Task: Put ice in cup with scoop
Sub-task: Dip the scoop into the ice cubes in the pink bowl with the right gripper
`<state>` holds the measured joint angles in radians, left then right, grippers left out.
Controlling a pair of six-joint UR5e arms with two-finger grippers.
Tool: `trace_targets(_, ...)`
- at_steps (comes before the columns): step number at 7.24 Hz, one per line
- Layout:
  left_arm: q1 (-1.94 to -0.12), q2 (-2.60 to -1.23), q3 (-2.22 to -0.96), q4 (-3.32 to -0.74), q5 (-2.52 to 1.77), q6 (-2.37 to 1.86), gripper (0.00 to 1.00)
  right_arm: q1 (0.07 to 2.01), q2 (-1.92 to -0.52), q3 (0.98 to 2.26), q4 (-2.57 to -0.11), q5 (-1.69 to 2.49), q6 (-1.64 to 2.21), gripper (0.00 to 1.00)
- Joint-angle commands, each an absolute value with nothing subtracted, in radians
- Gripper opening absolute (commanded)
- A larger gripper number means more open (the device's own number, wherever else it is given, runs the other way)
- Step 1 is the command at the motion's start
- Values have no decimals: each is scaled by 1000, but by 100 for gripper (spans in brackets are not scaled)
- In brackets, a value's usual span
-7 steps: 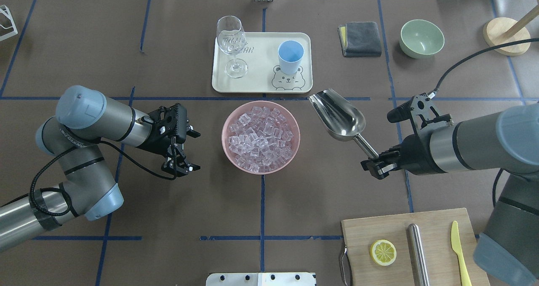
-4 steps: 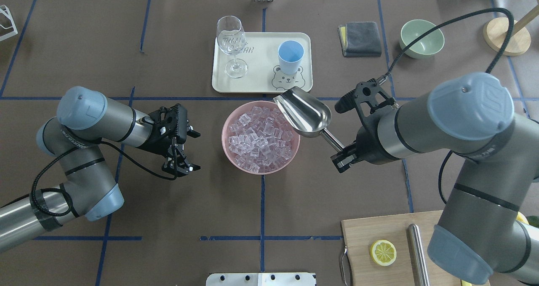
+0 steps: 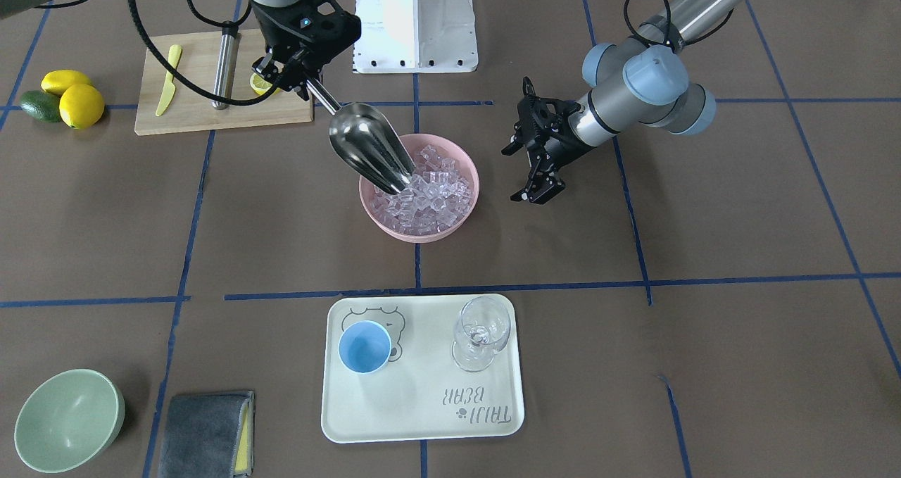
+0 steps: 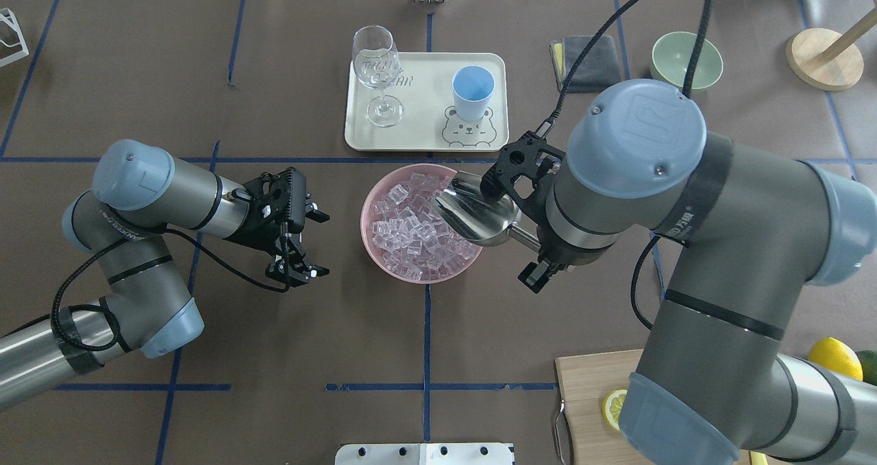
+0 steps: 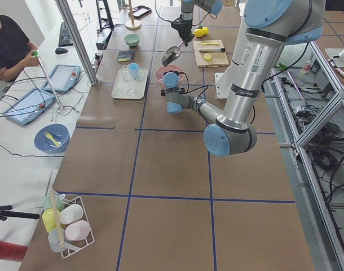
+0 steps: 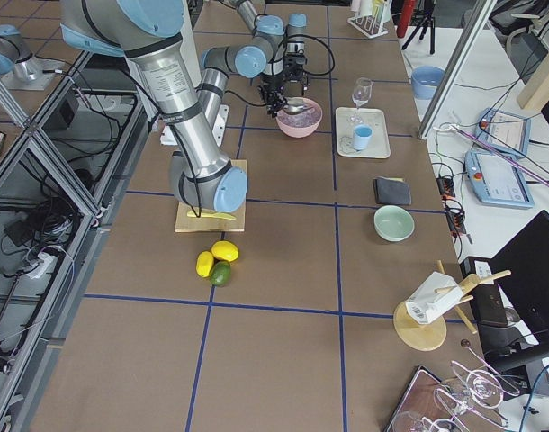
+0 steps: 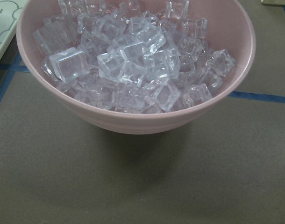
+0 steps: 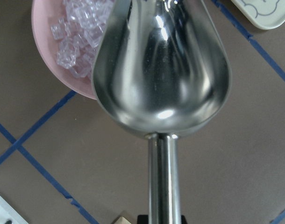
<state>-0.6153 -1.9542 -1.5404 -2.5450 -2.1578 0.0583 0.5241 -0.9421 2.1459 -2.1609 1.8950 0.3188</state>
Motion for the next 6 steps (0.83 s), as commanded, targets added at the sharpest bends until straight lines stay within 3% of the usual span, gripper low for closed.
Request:
trace_targets(1, -615, -1962, -1542, -2559, -2158, 57, 100, 522, -830, 2094, -2374, 1862, 178, 0)
trace_targets(3, -617, -1968, -1540, -2557, -2158, 57, 100, 522, -816, 2070, -2411, 1838, 109, 0)
trace_targets(6, -617, -1970, -1534, -2559, -2158, 57, 100, 522, -684, 1953, -2549, 1793, -15, 0)
